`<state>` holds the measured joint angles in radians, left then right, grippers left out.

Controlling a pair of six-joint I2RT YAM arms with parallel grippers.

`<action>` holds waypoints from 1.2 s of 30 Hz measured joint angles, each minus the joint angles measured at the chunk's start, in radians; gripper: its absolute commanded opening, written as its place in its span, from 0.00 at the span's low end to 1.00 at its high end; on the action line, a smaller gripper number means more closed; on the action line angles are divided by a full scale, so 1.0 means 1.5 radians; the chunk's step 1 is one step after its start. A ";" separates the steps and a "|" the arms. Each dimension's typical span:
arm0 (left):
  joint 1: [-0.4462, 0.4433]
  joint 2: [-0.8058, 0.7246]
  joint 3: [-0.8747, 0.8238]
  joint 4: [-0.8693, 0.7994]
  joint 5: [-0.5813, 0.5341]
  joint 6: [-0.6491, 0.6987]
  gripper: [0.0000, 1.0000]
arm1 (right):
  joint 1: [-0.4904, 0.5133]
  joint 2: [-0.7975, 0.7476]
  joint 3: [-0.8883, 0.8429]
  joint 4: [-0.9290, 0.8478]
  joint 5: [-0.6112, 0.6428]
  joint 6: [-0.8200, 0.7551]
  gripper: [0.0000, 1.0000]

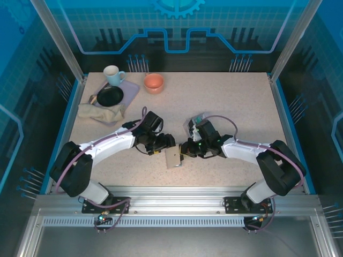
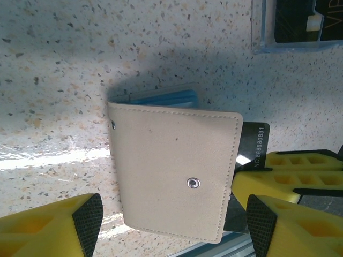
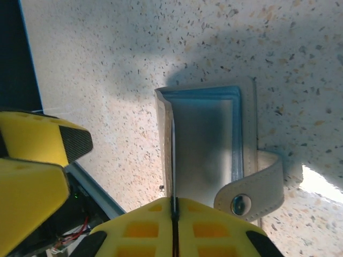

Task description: Put the credit cards into the card holder

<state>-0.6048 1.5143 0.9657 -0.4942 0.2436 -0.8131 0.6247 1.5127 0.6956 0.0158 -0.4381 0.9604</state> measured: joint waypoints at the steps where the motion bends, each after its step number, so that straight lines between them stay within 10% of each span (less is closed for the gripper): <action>1: -0.003 0.003 0.000 0.000 0.001 0.000 0.75 | -0.002 0.000 -0.004 0.008 -0.006 0.004 0.08; 21: -0.017 0.031 0.000 0.018 0.026 -0.018 0.72 | -0.011 0.002 -0.028 0.106 -0.057 0.051 0.08; 36: -0.017 0.043 0.000 0.026 0.032 -0.020 0.21 | -0.011 0.030 -0.027 0.132 -0.080 0.065 0.08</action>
<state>-0.6296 1.5795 0.9657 -0.4545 0.2920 -0.8436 0.6075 1.5570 0.6544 0.2146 -0.5583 1.0584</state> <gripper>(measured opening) 0.278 0.081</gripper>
